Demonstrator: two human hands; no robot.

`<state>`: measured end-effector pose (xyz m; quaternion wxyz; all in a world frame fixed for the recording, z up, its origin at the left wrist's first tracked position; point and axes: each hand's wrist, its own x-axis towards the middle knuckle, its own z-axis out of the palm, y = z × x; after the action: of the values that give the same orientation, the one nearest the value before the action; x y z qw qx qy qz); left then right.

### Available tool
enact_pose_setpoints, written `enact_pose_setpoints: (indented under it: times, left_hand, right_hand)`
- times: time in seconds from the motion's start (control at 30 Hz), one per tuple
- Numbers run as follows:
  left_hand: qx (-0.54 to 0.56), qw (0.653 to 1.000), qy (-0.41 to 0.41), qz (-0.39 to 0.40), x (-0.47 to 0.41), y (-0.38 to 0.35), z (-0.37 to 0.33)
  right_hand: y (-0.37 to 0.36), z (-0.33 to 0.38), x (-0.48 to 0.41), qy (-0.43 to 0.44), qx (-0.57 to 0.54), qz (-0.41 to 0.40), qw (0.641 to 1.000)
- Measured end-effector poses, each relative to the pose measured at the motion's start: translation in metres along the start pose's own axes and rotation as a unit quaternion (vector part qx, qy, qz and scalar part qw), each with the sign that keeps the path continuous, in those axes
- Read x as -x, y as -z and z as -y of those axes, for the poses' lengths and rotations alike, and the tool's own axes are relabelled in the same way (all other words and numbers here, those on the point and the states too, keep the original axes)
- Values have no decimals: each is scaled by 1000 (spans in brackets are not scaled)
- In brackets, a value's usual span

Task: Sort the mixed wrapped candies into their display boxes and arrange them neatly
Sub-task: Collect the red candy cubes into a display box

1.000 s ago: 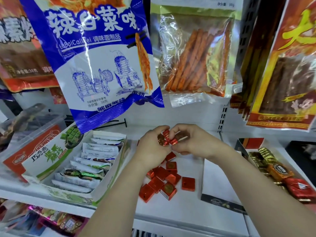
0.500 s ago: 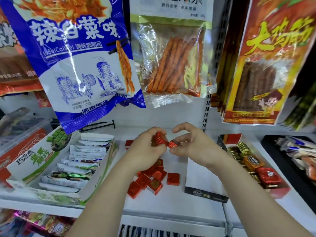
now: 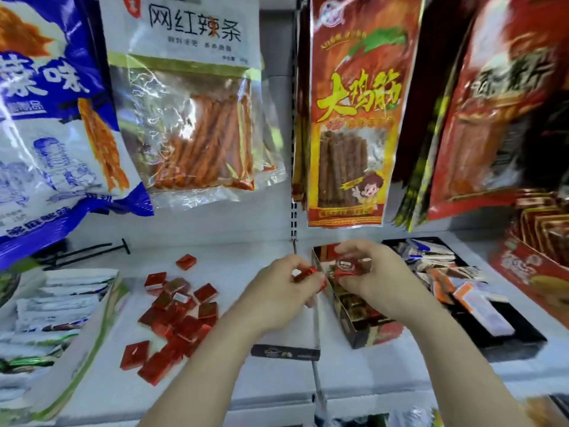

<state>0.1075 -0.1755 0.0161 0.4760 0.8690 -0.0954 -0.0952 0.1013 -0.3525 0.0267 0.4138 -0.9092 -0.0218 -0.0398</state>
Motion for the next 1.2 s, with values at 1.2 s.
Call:
enact_pose_setpoints:
  times: [1.2]
  left_hand:
    - [-142,976,-26,-162,-33,-33,-26]
  right_hand:
    - [-6,-19,-21,95,93,-48,990]
